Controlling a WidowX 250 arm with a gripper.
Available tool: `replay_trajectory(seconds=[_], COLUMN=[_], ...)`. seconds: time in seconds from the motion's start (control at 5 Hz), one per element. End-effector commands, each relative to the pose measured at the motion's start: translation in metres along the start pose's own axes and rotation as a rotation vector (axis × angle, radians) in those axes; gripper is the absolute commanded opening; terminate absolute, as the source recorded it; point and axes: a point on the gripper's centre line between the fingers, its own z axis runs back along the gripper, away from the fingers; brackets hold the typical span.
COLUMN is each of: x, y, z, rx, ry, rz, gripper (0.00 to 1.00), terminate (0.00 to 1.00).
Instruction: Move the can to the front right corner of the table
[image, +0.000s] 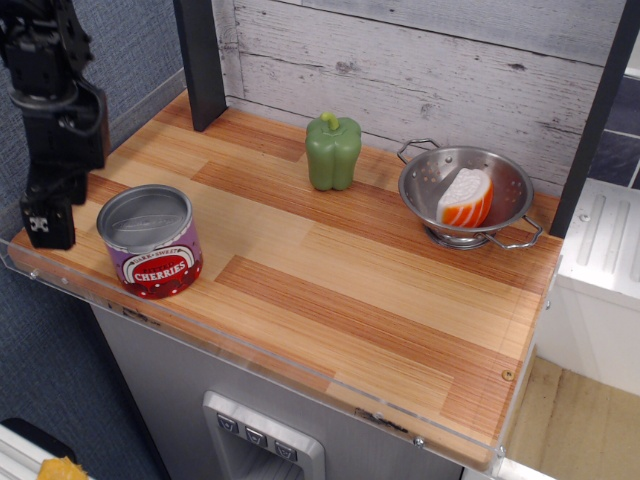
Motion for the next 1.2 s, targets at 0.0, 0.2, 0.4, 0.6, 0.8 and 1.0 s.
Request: replay_trajectory(seconds=[0.0, 0.2, 0.4, 0.6, 0.8, 1.0], x=[0.021, 0.03, 0.04, 0.052, 0.073, 0.092], y=[-0.004, -0.008, -0.011, -0.016, -0.024, -0.032], z=[0.017, 0.018, 0.016, 0.018, 0.021, 0.025], rx=[0.058, 0.043, 0.035, 0.044, 0.048, 0.04], ry=[0.035, 0.032, 0.037, 0.027, 0.039, 0.021], rz=[-0.056, -0.073, -0.103, -0.136, -0.171, -0.194], gripper=[1.0, 1.0, 1.0, 1.0, 1.0, 1.0], terminate=[0.0, 0.0, 0.0, 0.0, 0.0, 0.0])
